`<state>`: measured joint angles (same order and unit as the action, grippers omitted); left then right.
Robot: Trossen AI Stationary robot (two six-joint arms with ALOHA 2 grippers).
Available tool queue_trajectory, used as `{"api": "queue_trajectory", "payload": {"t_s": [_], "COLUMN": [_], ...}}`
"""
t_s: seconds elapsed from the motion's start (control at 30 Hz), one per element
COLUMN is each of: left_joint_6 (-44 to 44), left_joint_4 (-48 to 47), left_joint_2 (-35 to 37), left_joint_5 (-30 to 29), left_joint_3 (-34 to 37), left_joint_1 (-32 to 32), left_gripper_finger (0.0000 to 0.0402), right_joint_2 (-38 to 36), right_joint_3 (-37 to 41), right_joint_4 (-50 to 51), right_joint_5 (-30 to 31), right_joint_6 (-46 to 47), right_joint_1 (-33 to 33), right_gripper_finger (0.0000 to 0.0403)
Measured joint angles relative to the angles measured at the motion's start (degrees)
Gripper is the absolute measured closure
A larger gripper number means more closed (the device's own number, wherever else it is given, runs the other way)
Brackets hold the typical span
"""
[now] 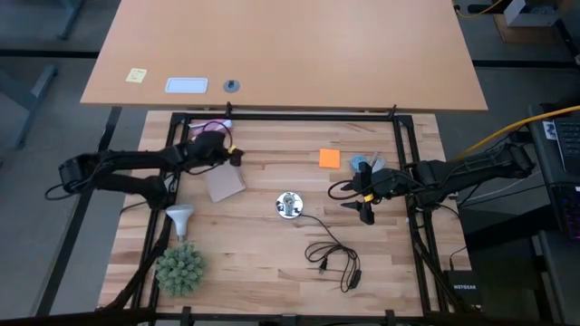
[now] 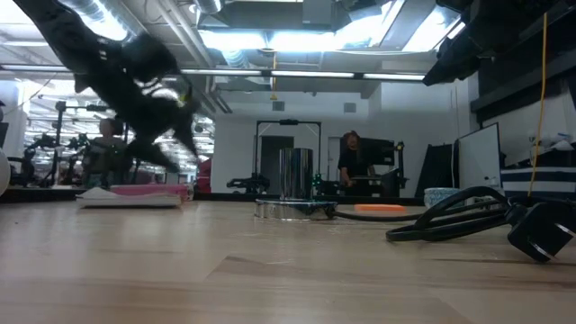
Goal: Screw lightbulb
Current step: Move the potted plant on top of the table
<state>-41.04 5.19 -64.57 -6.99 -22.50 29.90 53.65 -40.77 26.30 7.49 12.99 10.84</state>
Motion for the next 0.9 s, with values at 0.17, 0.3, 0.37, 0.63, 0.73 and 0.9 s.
{"api": "queue_trajectory", "payload": {"t_s": [0.17, 0.3, 0.37, 0.63, 0.73, 0.9], "left_joint_6": [7.12, 4.23, 2.05, -3.41, -4.18, -7.09], "left_joint_4": [6.57, 5.77, 5.83, 5.65, 4.48, -0.16], "left_joint_2": [6.66, 13.87, 17.33, 28.68, 31.67, 34.67], "left_joint_5": [10.71, 16.94, 19.48, 21.89, 21.89, 21.12], "left_joint_3": [-0.07, -0.09, -0.09, -0.09, -0.09, -0.09], "left_joint_1": [-1.52, -3.31, -4.82, -12.16, -14.22, -17.56], "left_gripper_finger": [0.0178, 0.0178, 0.0178, 0.0178, 0.0178, 0.0178], "right_joint_2": [0.00, 0.00, 0.00, 0.00, 0.00, 0.00], "right_joint_3": [0.00, 0.00, 0.00, 0.00, 0.00, 0.00], "right_joint_4": [0.11, 0.33, 0.33, 0.35, 0.35, 0.35], "right_joint_5": [0.00, 0.00, 0.00, 0.00, 0.00, 0.00], "right_joint_6": [0.00, 0.00, 0.00, 0.03, 0.04, 0.09], "right_joint_1": [0.01, 0.01, 0.01, 0.01, 0.01, 0.01], "right_gripper_finger": [0.0157, 0.0157, 0.0157, 0.0157, 0.0157, 0.0157]}}
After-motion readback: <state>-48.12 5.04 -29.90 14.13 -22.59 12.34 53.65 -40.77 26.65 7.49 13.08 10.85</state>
